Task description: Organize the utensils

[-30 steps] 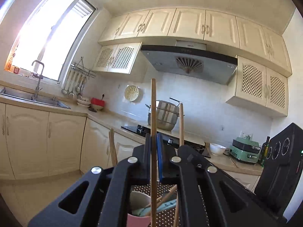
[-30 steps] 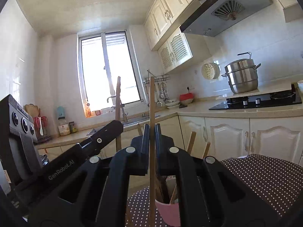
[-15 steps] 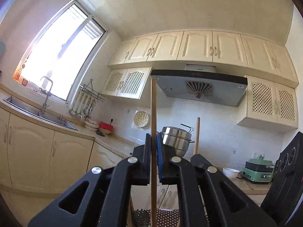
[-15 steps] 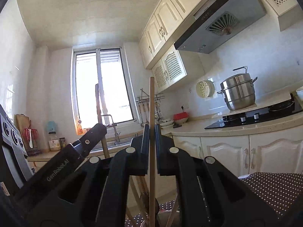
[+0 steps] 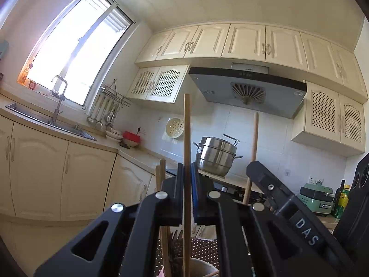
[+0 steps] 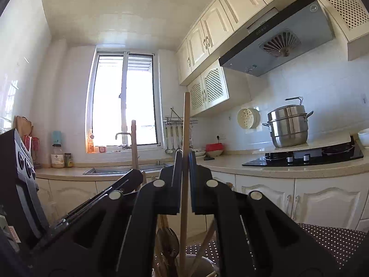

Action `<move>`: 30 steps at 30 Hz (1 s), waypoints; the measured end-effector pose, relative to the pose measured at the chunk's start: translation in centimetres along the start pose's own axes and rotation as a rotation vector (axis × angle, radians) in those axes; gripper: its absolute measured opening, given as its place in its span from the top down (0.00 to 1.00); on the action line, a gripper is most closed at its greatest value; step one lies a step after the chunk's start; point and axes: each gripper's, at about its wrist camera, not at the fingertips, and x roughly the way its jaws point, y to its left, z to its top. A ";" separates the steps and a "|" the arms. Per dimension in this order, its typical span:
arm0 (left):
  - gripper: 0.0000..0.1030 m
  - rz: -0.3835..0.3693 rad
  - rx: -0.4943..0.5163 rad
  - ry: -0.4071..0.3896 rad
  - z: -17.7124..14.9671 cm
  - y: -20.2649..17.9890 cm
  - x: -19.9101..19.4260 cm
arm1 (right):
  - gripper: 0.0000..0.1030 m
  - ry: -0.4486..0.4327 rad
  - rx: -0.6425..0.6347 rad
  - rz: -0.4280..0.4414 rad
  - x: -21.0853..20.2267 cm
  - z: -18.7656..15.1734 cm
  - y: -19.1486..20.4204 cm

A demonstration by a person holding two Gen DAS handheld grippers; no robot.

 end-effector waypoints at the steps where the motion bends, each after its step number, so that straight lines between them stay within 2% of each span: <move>1: 0.94 0.000 0.008 0.013 -0.2 0.0 0.0 | 0.94 0.006 -0.001 0.005 -0.1 0.0 0.0; 9: 0.91 -0.011 0.021 0.110 -0.6 0.2 -0.4 | 0.94 0.049 -0.049 -0.010 -1.5 -0.5 0.8; 11: 0.68 -0.008 0.011 0.130 -0.6 0.4 -0.6 | 0.94 0.061 -0.054 -0.015 -1.9 -0.5 0.9; 12: 0.64 0.001 0.011 0.133 -0.6 0.4 -0.8 | 0.94 0.067 -0.058 -0.017 -2.1 -0.5 0.9; 15: 0.61 0.006 0.022 0.139 -0.3 0.4 -1.5 | 0.93 0.080 -0.084 -0.029 -3.0 -0.6 1.3; 17: 0.52 0.015 0.031 0.158 -0.2 0.4 -1.8 | 0.93 0.095 -0.089 -0.033 -3.3 -0.6 1.3; 23: 0.39 0.029 0.059 0.198 0.1 0.1 -3.1 | 0.93 0.140 -0.120 -0.059 -4.2 -0.8 1.8; 30: 0.35 0.061 0.093 0.285 0.2 -0.3 -4.0 | 0.93 0.217 -0.126 -0.092 -4.7 -1.5 2.2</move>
